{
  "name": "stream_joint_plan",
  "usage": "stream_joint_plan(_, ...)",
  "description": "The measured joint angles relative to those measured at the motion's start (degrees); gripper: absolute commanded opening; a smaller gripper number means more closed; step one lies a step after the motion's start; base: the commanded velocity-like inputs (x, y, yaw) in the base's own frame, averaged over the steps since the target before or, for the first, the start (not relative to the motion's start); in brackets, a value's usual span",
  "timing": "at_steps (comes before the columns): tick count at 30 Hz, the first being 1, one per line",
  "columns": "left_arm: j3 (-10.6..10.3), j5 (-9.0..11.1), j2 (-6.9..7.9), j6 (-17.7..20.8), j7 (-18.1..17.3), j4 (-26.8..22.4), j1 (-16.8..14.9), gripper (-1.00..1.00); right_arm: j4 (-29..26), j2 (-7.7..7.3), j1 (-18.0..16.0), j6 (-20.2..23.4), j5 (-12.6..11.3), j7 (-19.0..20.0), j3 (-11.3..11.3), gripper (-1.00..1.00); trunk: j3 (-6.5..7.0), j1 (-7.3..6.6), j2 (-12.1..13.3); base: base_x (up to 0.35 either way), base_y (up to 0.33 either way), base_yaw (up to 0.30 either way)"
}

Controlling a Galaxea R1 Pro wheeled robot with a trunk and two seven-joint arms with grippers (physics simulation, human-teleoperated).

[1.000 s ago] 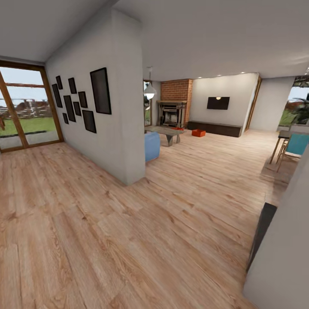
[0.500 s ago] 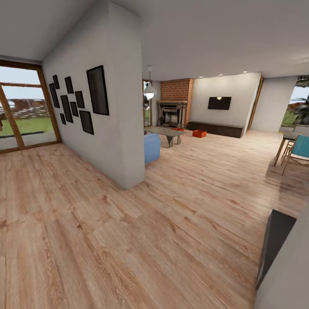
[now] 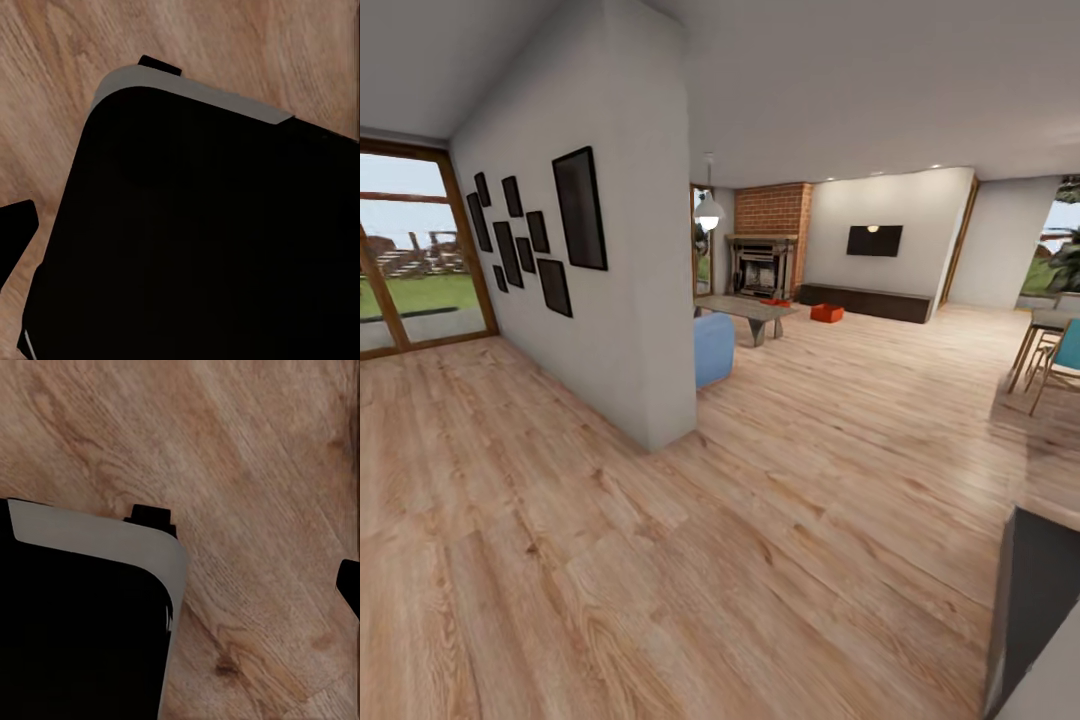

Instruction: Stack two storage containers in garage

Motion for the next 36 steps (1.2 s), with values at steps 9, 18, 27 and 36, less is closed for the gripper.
stream_joint_plan(9, 0.00, 0.00, 0.02, 0.04, 0.00, 0.00, 0.00, 1.00, -0.80, -0.08, -0.03, -0.01, 0.05, 0.08, 0.07, 1.00, 0.00, 0.00, 0.00, 0.324, 0.000, 0.000)
stream_joint_plan(18, 0.00, 0.00, 0.02, 0.09, 0.00, 0.00, 0.00, 1.00, -0.93, -0.08, -0.03, 0.13, -0.06, 0.07, 0.07, 1.00, 0.00, 0.00, 0.00, 0.324, 0.000, 0.000)
stream_joint_plan(27, 0.00, 0.00, 0.04, -0.01, 0.00, 0.00, 0.00, 1.00, -0.93, -0.08, -0.03, 0.42, -0.09, 0.01, 0.01, 1.00, 0.00, 0.00, 0.00, 0.324, 0.000, 0.000)
stream_joint_plan(36, 0.00, 0.00, -0.02, -0.07, 0.00, -0.01, 0.00, 1.00, -0.94, 0.00, -0.02, 0.46, -0.12, -0.10, -0.07, 1.00, 0.00, 0.00, 0.00, 0.324, 0.000, -0.108)
